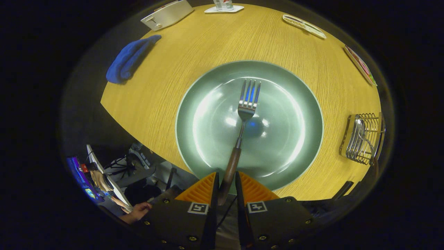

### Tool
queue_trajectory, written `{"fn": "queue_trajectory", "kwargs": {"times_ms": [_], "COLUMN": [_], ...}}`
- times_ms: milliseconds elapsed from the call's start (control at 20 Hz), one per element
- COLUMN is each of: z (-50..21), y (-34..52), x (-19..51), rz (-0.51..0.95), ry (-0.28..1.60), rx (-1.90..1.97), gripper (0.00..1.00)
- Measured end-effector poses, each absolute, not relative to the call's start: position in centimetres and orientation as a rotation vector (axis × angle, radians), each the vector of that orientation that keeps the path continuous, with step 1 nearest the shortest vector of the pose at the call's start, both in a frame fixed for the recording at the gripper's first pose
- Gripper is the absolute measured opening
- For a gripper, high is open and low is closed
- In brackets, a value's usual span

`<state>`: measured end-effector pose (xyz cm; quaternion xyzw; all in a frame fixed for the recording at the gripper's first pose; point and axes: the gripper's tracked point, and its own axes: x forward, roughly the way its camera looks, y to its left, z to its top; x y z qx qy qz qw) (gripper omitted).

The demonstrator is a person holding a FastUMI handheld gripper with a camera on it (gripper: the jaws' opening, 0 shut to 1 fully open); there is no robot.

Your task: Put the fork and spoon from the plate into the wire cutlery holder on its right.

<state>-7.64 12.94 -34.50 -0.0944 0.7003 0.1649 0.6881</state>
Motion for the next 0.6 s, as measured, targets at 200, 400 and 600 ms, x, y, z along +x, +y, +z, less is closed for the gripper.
{"fn": "queue_trajectory", "kwargs": {"times_ms": [200,400,600], "z": [-34.9,-35.3,-35.5], "y": [10.8,9.1,8.6], "x": [-7.7,-7.0,-6.6], "rz": [0.377,0.420,0.475], "ry": [1.568,1.555,1.532], "rx": [-0.287,-0.394,-0.474], "gripper": [0.26,0.26,0.09]}}
